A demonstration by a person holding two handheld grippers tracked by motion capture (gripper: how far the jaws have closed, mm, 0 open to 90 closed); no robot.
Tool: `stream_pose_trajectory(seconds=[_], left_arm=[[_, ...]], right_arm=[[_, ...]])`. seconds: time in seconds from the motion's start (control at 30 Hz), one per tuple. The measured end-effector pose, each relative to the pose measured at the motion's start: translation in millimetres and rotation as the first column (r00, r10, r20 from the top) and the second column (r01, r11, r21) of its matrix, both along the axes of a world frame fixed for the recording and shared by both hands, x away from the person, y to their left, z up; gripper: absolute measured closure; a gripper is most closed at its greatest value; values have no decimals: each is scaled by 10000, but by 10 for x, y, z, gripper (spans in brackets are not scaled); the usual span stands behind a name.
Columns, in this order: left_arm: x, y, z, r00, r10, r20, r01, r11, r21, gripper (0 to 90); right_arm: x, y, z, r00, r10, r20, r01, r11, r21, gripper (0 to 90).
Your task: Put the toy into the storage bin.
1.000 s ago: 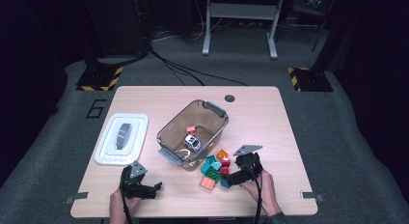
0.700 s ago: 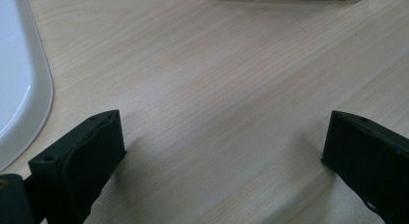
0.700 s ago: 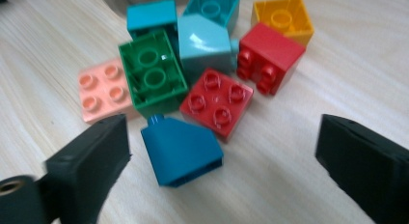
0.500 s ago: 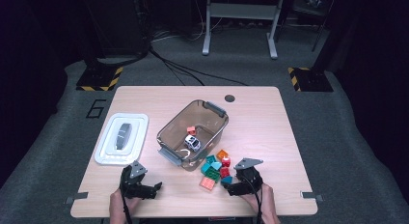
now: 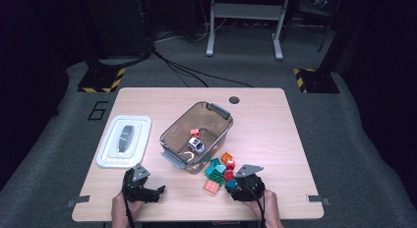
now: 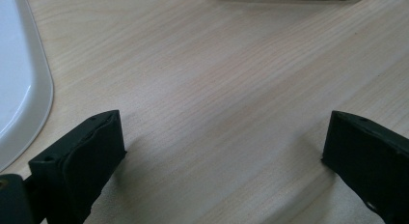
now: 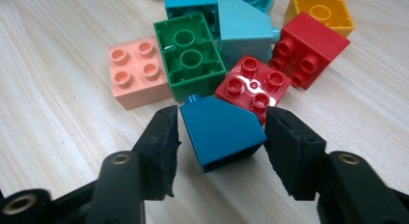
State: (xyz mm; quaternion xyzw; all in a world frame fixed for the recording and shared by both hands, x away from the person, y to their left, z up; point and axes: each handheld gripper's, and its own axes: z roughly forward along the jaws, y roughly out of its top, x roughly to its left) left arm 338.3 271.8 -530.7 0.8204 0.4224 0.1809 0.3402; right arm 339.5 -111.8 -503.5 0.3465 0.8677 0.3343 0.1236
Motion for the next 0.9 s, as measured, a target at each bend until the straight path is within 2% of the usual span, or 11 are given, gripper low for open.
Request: stream_pose_trajectory(seconds=[0.13, 0.2, 0.3, 0.33, 0.57, 0.6, 0.67, 0.73, 0.77, 0.9], left_arm=[[0, 0, -1, 10000, 3, 7, -3, 10000, 2, 7], [0, 1, 0, 10000, -6, -3, 6, 10000, 7, 7], [0, 0, 0, 10000, -2, -5, 2, 10000, 1, 7], [0, 0, 0, 10000, -3, -3, 3, 10000, 4, 7], [0, 0, 0, 10000, 0, -5, 0, 10000, -1, 7], [0, 1, 0, 10000, -7, -3, 7, 10000, 4, 7], [0, 0, 0, 10000, -1, 6, 1, 10000, 7, 7], [0, 0, -1, 10000, 3, 6, -3, 10000, 3, 7], [0, 1, 0, 10000, -7, -5, 7, 10000, 6, 7], [0, 0, -1, 10000, 3, 12, -3, 10000, 10, 7]], right_arm=[[-18, 7, -3, 9999, -86, -73, 86, 9999, -54, 568], [-14, 0, -8, 10000, -47, 88, 48, 10000, -87, 578], [-20, -29, 3, 10000, 31, 67, -30, 9997, -254, 584], [-27, -25, 2, 9999, -103, 40, 103, 9998, -157, 585], [-45, -114, 67, 9998, -124, 173, 126, 9999, -116, 587], [-46, -118, 79, 9995, -273, 154, 272, 9996, 17, 587], [-31, -152, 103, 9994, -210, 288, 210, 9998, -5, 587], [-25, -164, 128, 9988, -441, 193, 439, 9990, 114, 587], [-10, -185, 140, 9992, -297, 257, 296, 9995, 62, 587], [22, -225, 183, 9984, -452, 326, 447, 9989, 162, 587]])
